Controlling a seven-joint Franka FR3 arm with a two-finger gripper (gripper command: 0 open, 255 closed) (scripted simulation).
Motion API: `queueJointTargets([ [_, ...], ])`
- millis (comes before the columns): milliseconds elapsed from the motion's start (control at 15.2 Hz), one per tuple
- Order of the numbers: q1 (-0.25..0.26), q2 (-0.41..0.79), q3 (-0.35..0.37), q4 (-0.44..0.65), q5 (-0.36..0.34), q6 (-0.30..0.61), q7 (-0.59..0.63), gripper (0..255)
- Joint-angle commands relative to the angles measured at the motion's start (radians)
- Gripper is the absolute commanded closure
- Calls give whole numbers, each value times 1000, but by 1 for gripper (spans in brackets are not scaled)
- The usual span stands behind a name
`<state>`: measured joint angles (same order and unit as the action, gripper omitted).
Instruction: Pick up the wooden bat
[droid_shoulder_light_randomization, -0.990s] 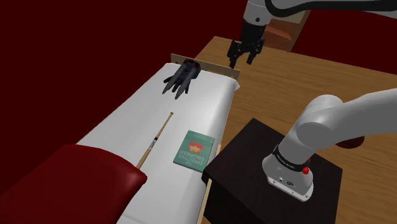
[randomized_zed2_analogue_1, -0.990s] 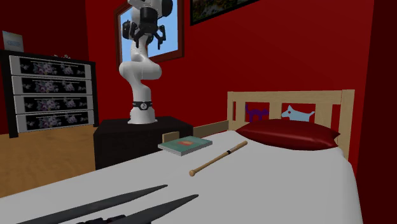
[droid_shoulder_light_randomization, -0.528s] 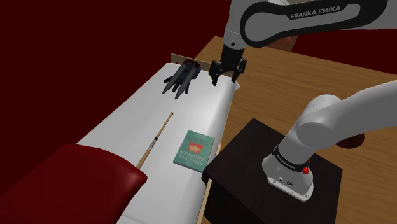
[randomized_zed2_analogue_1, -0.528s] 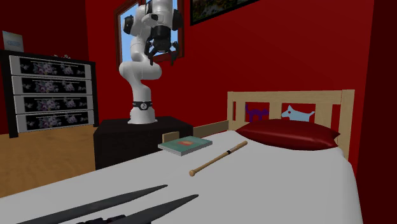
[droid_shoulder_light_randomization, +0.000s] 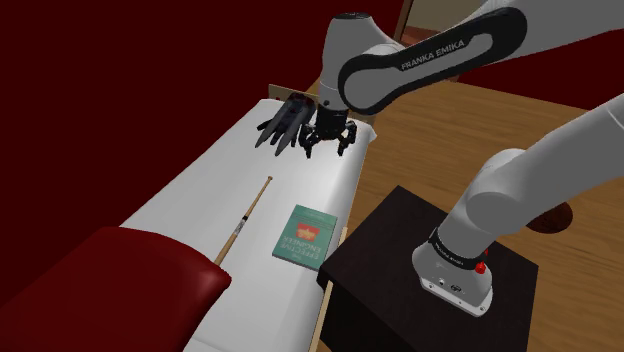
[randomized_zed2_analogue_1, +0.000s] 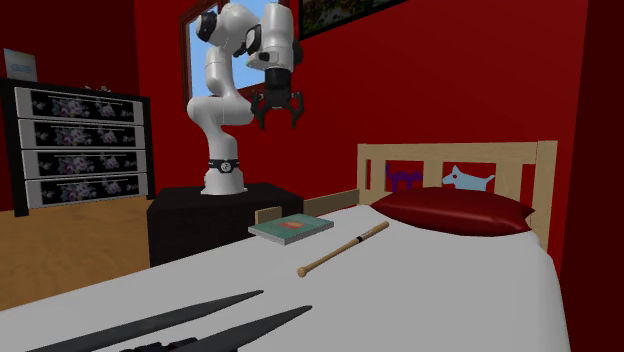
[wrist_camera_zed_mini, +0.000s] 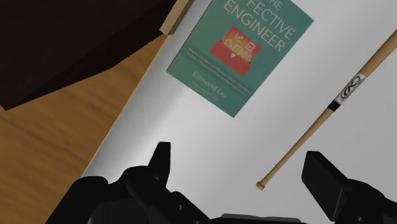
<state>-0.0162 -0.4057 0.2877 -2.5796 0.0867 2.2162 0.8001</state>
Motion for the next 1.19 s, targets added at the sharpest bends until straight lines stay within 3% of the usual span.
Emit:
queueJointTargets([
  [0,-7,82,34,14,-2,67,72,0],
  [264,-25,248,92,63,-41,177,222,0],
  [594,-29,472,126,161,-155,285,438,0],
  [1122,75,817,47,392,-325,375,739,0],
])
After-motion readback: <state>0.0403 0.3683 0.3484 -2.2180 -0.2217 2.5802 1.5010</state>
